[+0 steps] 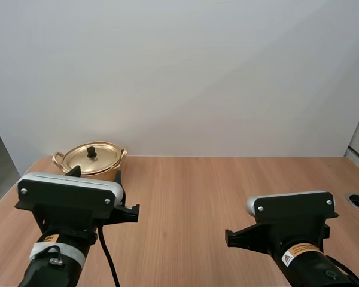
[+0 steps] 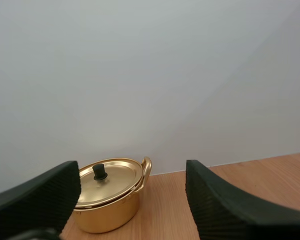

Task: Open the pot, put the car inside, and close it

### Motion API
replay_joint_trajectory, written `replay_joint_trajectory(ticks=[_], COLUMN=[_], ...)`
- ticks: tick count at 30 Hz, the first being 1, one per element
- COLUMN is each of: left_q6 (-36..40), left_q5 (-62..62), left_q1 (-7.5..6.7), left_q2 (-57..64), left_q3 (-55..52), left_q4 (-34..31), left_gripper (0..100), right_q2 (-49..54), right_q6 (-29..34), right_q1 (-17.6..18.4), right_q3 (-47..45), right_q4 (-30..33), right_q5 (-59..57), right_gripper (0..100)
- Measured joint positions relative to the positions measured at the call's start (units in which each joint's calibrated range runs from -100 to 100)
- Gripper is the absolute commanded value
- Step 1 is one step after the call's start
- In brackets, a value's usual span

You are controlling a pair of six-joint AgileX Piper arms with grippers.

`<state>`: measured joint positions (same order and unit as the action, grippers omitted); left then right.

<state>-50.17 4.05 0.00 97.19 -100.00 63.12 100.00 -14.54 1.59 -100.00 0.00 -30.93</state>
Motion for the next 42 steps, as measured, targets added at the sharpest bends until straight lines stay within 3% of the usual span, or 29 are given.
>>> replay_joint_trajectory(ticks=[24,29,42], left_q6=[0.0,1.7,20.6], left_q5=[0.2,0.2,4.8], left_q1=[0.0,0.0,0.0], left_q2=[0.0,0.0,0.0], left_q3=[0.0,0.0,0.0], left_q4=[-0.3,-5.3,-27.2], left_gripper=[98,98,98], right_q2=[0.0,0.0,0.0], right_q6=[0.0,0.0,0.0], right_q1=[0.0,0.0,0.0], right_q3=[0.0,0.0,0.0], right_q4=[0.0,-0.3,0.0], right_q5=[0.0,0.0,0.0], right_gripper=[0,0,0])
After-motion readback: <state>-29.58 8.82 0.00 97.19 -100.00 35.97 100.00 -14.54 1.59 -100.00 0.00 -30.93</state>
